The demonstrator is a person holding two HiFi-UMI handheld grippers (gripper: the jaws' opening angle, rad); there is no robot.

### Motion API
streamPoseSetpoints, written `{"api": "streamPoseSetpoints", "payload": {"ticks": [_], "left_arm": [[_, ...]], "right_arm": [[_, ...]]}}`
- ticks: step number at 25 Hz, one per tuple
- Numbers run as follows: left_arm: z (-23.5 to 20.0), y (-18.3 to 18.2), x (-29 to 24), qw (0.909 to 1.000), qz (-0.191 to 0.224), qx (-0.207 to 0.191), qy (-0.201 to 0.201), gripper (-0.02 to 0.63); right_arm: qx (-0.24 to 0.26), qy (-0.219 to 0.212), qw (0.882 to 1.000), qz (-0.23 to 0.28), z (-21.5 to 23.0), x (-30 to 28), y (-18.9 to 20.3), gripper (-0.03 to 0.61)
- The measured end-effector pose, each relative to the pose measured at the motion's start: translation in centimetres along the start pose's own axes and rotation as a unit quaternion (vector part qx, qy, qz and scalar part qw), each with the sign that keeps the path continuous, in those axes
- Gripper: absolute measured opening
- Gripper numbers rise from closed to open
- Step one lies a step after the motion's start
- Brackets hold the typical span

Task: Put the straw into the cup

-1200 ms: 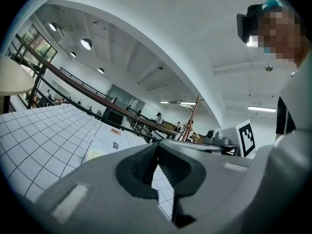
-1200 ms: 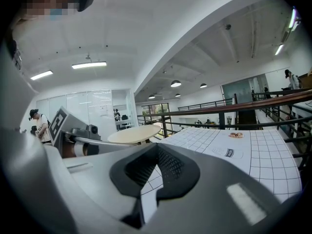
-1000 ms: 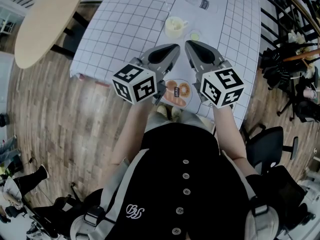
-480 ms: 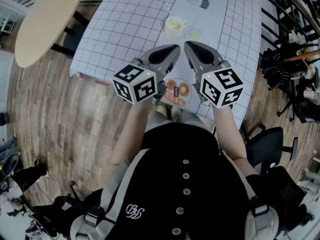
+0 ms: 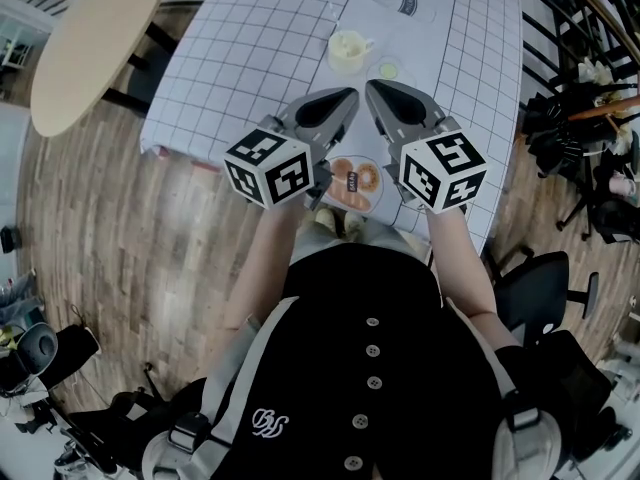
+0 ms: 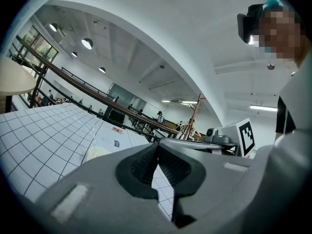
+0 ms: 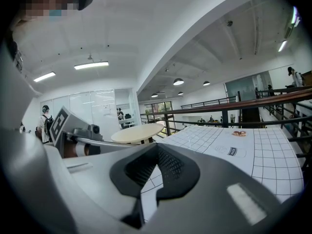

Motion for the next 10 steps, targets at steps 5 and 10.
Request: {"api": "streamPoseSetpoints", "payload": {"ticks": [5, 10], "left_arm": [[0.15, -0.06, -0.2, 1.0, -0.001, -0.002, -0.002, -0.008], [0.08, 0.08, -0.18, 1.0, -0.002, -0.002, -0.006, -0.008]], "right_arm": [[0.001, -0.003, 1.0, 0.0, 0.21, 0.1, -0.08, -0.005], [0.002, -0.005, 1.0, -0.001, 0.22, -0.01, -0.02, -0.005]]}}
Point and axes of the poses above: the fingertips, and each gripper's own axes: x backward along the fingers, z to its right, y out of its underside, the point moved 9 cm from there along x, backward along the fingers, and after that the axes turned 5 degrees about -z, right-handed, at the moved point
